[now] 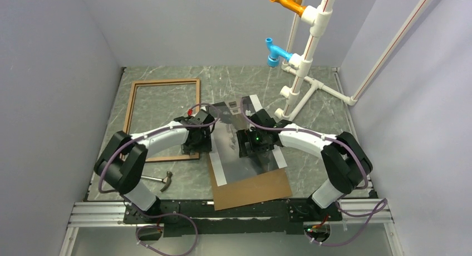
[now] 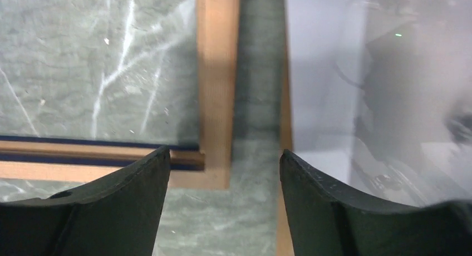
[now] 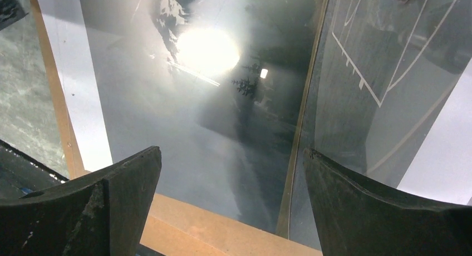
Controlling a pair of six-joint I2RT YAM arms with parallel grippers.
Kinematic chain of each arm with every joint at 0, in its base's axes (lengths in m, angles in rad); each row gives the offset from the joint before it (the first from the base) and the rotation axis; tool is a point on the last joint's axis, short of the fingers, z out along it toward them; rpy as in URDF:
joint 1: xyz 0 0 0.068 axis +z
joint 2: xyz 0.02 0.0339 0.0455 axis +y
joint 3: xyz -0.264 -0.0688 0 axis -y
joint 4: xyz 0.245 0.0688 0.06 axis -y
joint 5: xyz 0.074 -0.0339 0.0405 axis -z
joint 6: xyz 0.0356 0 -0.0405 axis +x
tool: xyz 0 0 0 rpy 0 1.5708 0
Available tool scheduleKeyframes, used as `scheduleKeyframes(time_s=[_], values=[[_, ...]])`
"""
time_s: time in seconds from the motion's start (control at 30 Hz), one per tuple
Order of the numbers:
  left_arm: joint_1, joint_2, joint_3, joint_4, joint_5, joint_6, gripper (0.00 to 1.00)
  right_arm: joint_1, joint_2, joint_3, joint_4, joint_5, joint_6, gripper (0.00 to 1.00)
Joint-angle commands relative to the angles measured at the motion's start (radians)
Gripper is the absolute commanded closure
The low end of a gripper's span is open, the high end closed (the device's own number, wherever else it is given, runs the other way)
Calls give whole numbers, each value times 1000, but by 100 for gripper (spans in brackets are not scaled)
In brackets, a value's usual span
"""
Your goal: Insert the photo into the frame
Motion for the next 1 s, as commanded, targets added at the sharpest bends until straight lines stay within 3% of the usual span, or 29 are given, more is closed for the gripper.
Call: scheduleKeyframes(time_s=[0.0,0.17,0.43,0.63,0.83,0.97], values=[[-40,-129,10,-7,61,-53,24,5,-61,-21,-20,10,12,0],[-88,-215,-3,-19,76,-92,14,6,-116,-34,-69,35,17,0],[-126,-319,-103,92,176,-130,14,5,-257,-102,-169,173,111,0],[-129,-445,-294,316,292,-198,14,0,-299,-191,-202,269,196,0],[-132,-491,-375,352,323,-213,14,-51,-300,-239,-251,306,233,0],[-137,-490,-450,482,368,-255,15,-84,-386,-262,-254,291,275,0]])
